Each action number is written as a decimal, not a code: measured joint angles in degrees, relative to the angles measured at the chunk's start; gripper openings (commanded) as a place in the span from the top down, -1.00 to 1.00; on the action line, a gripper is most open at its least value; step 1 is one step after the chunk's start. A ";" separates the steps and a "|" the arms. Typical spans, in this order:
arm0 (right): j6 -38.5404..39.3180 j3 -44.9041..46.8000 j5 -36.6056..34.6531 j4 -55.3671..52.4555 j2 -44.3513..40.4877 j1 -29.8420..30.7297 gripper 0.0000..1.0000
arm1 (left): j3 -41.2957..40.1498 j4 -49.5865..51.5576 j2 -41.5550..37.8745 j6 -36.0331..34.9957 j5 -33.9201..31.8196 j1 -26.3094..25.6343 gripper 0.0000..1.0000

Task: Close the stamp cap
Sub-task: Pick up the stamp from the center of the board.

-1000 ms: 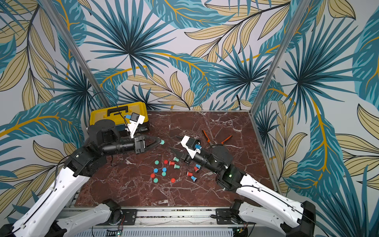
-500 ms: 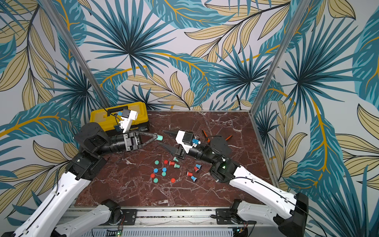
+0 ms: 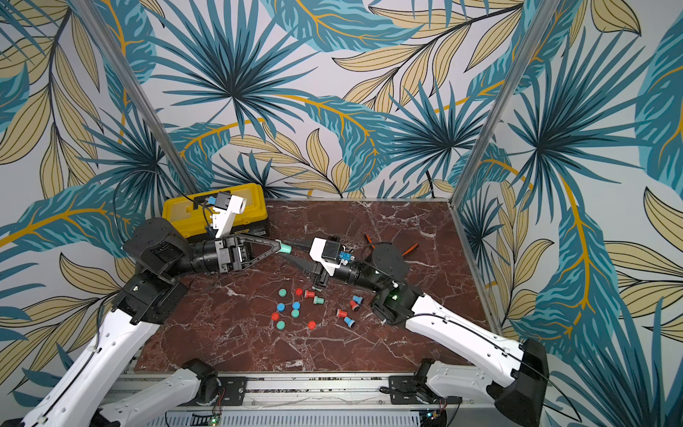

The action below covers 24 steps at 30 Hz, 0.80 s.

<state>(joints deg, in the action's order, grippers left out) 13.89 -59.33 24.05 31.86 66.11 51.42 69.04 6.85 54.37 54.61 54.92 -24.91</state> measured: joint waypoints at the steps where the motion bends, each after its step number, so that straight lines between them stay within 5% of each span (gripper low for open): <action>1: -0.13 -0.02 0.04 0.07 0.07 0.00 0.56 | 0.00 -0.11 -0.02 0.07 0.00 0.00 0.58; 24: -1.99 -0.92 0.79 4.07 2.40 0.07 0.52 | 0.44 -0.26 -0.83 0.37 -0.52 0.22 0.58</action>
<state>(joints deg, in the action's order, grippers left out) 11.90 -60.25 24.84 35.92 68.51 51.48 69.47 6.59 53.54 54.98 54.39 -24.69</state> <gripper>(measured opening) 0.255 0.289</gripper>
